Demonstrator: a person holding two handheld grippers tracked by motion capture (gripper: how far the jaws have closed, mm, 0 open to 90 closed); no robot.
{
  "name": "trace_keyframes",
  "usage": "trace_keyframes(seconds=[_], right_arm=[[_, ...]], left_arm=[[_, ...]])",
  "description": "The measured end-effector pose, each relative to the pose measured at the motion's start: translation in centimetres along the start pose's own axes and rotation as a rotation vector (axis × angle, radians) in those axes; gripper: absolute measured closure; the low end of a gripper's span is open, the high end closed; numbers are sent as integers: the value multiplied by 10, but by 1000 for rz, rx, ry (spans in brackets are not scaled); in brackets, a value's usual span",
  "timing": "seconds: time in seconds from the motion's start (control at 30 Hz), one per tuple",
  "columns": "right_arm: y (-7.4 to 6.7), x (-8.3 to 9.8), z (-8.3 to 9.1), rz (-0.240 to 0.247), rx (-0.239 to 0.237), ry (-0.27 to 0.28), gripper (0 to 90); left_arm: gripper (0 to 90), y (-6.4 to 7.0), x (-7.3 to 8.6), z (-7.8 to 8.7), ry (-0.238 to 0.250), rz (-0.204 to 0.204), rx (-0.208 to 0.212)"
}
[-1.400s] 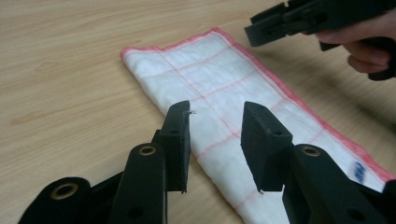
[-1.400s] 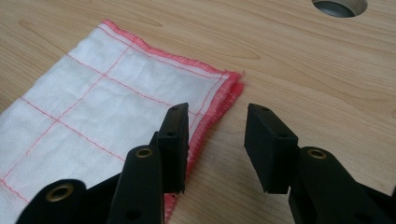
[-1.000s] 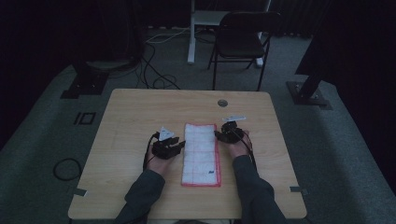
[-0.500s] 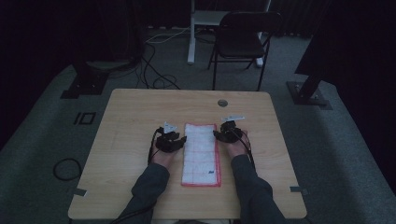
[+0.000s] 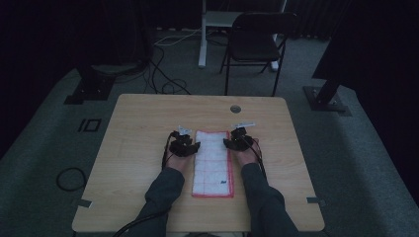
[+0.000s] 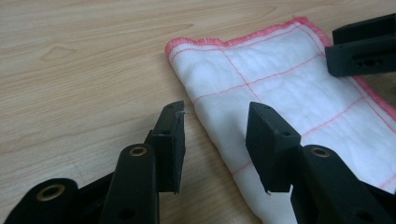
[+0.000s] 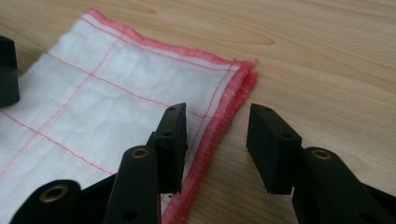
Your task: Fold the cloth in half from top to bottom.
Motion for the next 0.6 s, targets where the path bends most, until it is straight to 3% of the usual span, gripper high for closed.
trace_keyframes(seconds=[0.23,0.4,0.5,0.6], right_arm=[[-1,0,-2,-4,-1,-15,600],[-5,-2,-4,23,-8,-36,689],[-7,-3,-5,21,-23,-39,755],[-8,-4,-6,14,-55,-45,835]], left_arm=[[576,-3,-1,-10,-25,16,1],[582,-3,-3,-12,-27,29,12],[643,-3,-4,-12,-45,31,23],[743,-1,-5,-12,-80,-2,30]])
Point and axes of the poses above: each handheld gripper's, and its own axes: z roughly backward along the jaws, x roughly out of its underside, y roughly to its right, the point moved 7 cm from there along -z, roughly forward along the jaws, and after that the axes turned 3 degrees about -x, right-handed, at the moved point
